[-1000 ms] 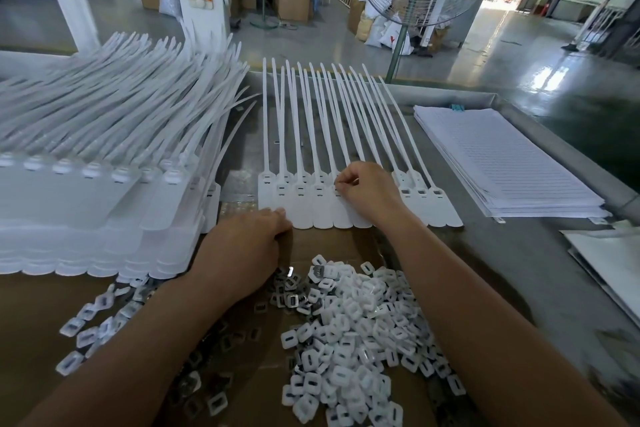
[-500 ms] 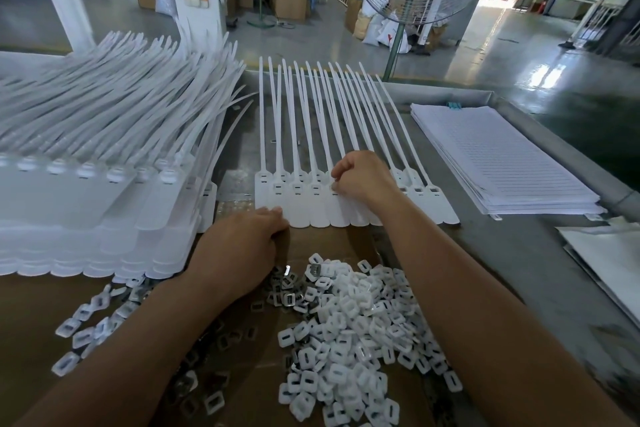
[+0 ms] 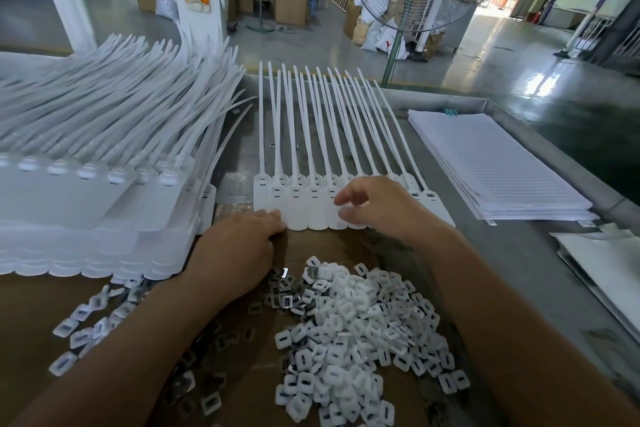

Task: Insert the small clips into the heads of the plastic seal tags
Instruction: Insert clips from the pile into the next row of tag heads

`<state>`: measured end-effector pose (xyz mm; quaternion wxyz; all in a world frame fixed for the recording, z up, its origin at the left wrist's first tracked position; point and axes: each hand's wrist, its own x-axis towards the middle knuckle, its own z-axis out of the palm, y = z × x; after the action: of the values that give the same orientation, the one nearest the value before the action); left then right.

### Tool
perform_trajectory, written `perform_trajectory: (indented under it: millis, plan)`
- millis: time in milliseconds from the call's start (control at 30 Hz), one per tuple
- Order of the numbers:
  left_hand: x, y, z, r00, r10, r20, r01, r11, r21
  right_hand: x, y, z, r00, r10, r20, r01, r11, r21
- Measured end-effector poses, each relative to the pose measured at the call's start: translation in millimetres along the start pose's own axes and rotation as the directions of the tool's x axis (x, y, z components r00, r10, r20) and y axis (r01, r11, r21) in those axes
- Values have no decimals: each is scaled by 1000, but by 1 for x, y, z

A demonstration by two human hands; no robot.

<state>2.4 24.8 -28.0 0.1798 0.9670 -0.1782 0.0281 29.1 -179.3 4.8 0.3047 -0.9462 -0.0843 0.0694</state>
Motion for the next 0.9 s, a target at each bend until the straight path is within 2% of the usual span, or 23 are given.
perform_trajectory:
  millis: [133,233,500,633,767,900]
  plan:
    - [1,0,0,1000,-21,13,21,1000,7,-27,-2,-8,980,-11,201,13,1000,-6]
    - [1,0,0,1000,-20,17,20,1000,15,-35,0,-8,960,27,278,-17,999,-38]
    - [1,-1,1,1000,-14,22,13,1000,12,-37,3,-2,962,4,273,38,988,-150]
    - [0,-1,1,1000,-8,15,8,1000,9,-38,8,-2,982,-18,190,27,999,-44]
    - [1,0,0,1000,-2,21,2,1000,-7,-36,9,-3,996,-73,50,71,997,40]
    - [1,1,-1,1000,0,25,0,1000,-5,-31,10,-5,991,-55,-123,67,993,100]
